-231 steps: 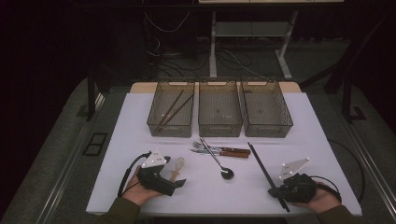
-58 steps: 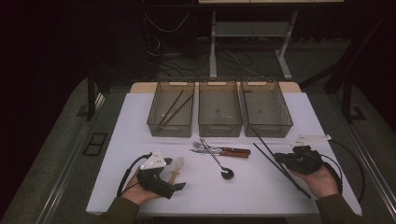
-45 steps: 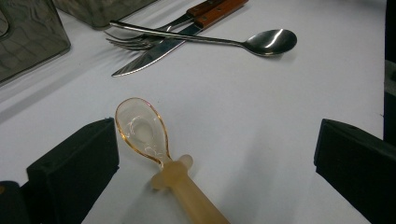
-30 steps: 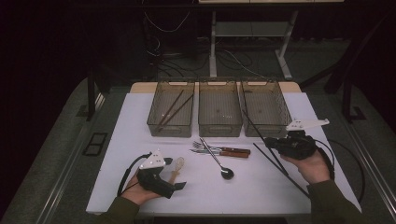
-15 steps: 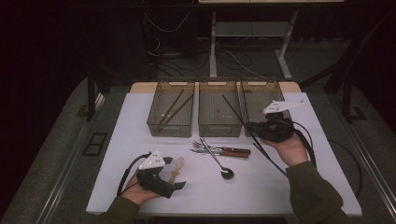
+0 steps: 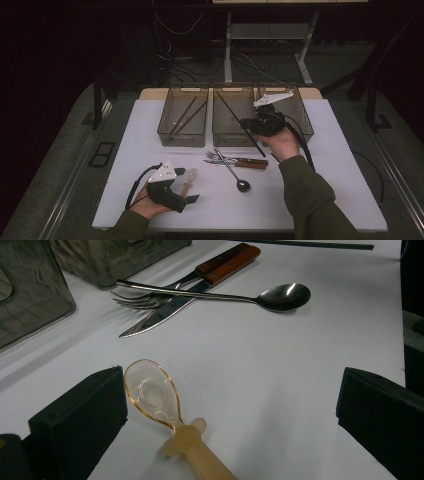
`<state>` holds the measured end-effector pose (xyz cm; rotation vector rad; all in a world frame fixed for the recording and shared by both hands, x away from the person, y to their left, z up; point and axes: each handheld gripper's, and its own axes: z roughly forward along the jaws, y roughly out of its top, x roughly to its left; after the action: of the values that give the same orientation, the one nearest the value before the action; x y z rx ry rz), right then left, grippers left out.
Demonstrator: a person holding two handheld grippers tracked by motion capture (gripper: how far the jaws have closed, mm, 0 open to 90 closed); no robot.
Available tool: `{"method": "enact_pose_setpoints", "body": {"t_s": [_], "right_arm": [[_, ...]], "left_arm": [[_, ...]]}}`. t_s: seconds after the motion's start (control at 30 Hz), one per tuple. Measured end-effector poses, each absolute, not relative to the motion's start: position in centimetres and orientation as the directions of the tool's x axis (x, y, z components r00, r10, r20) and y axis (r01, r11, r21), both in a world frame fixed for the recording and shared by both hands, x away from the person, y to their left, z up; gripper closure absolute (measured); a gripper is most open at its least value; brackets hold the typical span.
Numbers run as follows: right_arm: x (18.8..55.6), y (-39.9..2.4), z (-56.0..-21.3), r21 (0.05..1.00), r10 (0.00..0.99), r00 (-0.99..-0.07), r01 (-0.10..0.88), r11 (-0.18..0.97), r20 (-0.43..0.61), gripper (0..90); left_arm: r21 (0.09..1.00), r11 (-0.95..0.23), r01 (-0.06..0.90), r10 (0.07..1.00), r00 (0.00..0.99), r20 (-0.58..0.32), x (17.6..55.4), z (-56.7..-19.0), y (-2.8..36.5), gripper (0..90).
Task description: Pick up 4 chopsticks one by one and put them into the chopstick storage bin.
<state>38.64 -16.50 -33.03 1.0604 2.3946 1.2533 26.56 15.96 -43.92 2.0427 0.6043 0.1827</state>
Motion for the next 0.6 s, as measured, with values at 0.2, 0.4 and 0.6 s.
{"method": "enact_pose_setpoints", "body": {"t_s": [0.2, 0.4, 0.6], "right_arm": [[40.3, -14.6, -32.5, 0.795, 0.699, -0.704, 0.493, 0.352, 0.127, 86.2], [41.8, -12.9, -32.0, 0.799, 0.7, -0.704, 0.486, 0.353, 0.119, 86.2], [43.2, -10.7, -31.7, 0.8, 0.704, -0.698, 0.494, 0.342, 0.13, 86.2]], "left_arm": [[0.845, -0.413, 0.34, 0.486, 0.867, -0.11, 26.5, -43.9, 15.9, 0.0], [0.844, -0.421, 0.333, 0.48, 0.871, -0.104, 26.6, -43.8, 16.0, 0.0], [0.843, -0.42, 0.335, 0.479, 0.871, -0.108, 26.5, -43.8, 16.0, 0.0]]}}
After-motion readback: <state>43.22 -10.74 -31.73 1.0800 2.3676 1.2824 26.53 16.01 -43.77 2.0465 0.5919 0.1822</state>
